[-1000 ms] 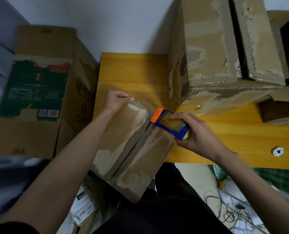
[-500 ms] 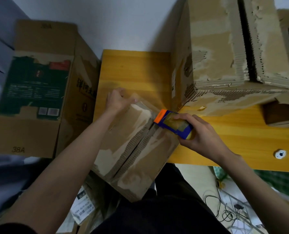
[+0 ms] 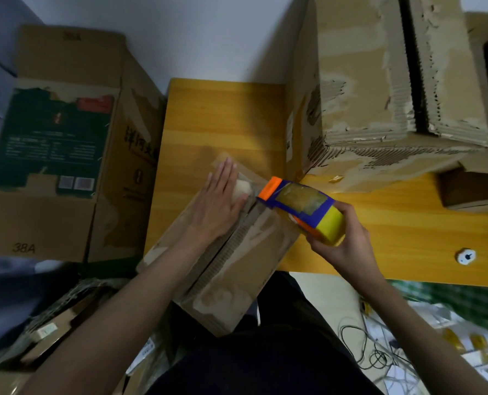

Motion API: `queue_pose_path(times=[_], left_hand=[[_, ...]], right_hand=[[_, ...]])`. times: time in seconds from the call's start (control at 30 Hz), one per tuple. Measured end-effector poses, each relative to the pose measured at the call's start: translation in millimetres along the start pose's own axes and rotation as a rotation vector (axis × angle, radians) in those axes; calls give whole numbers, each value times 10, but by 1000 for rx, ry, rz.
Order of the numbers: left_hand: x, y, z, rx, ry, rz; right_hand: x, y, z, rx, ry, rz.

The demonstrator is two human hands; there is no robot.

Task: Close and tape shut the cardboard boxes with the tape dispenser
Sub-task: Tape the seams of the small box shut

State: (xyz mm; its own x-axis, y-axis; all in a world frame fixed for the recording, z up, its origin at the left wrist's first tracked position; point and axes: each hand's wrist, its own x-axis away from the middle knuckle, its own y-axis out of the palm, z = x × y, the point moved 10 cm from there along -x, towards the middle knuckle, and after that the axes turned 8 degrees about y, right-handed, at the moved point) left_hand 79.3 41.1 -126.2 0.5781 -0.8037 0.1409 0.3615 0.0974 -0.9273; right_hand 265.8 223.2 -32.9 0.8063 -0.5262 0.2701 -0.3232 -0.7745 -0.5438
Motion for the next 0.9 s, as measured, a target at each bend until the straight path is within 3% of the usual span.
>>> queue_pose_path(times=[0.3, 0.6, 0.9], left_hand=[[14, -13, -62, -16, 51, -11], [33, 4, -36, -65, 79, -14], [23, 33, 49, -61, 109, -93]], right_hand=[[11, 27, 12, -14, -19, 12], [406, -431, 346, 91, 42, 27], [612, -389, 560, -34, 90, 45]])
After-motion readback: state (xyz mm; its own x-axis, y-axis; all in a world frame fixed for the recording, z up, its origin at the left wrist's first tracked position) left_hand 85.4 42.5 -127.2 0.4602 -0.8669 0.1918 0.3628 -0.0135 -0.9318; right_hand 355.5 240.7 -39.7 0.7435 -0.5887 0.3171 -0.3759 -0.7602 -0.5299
